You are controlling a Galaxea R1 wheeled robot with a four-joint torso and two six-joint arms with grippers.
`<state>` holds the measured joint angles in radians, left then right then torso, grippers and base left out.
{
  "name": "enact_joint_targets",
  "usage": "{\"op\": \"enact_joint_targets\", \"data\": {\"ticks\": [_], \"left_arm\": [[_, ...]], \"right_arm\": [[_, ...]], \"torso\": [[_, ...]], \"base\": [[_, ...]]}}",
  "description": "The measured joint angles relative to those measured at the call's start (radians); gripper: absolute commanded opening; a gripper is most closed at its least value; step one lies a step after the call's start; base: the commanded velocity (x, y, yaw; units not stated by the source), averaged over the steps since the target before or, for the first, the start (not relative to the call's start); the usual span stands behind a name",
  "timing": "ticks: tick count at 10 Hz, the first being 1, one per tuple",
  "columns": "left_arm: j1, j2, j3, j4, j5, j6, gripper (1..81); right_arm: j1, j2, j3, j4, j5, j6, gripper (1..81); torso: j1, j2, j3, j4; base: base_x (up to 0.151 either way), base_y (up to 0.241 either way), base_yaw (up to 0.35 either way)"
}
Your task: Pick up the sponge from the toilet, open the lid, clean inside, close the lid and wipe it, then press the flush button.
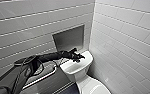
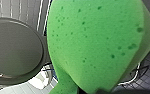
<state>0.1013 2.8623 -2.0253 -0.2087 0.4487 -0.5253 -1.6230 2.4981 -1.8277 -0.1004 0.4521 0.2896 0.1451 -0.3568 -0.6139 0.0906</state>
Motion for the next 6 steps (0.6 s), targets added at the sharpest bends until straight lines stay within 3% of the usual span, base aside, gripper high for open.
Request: {"op": "enact_joint_targets", "data": {"ticks": [6], "left_arm": [[0.013,0.083,-0.214,0.047,0.003,-0.002,1.0]], "right_arm": [[0.0,0.0,0.0,0.0,0.001,0.0,1.0]], "torso": [[0.0,0.0,0.0,0.0]], "base": [[0.0,0.0,0.0]]}}
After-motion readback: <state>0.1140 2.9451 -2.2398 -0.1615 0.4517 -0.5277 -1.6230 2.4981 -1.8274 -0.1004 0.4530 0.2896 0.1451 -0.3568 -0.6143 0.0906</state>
